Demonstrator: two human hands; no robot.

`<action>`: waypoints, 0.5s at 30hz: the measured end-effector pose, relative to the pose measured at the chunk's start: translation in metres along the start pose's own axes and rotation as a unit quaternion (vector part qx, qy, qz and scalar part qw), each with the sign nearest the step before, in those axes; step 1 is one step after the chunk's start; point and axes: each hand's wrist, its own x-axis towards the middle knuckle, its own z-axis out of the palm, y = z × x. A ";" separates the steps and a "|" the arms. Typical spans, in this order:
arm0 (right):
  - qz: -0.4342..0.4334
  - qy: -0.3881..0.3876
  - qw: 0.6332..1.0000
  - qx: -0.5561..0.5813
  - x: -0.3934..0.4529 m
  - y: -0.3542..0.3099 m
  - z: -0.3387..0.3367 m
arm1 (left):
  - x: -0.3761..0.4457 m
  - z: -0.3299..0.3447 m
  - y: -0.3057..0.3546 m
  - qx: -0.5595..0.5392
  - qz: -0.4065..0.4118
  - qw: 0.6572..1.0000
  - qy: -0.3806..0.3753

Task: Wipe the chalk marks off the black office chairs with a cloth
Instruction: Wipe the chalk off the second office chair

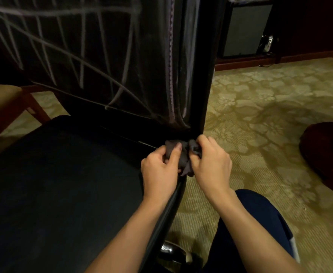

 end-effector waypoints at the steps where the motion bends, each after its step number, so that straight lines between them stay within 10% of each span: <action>1: -0.010 0.017 1.000 0.009 0.003 -0.002 -0.005 | 0.000 -0.001 0.003 -0.021 -0.009 1.000 -0.001; 6: -0.056 0.127 0.988 0.063 0.017 -0.013 -0.022 | 0.000 -0.004 0.009 -0.105 -0.034 0.994 -0.007; 15: 0.031 0.016 0.998 0.058 -0.018 0.009 0.006 | -0.003 -0.009 -0.002 -0.005 -0.020 0.998 -0.058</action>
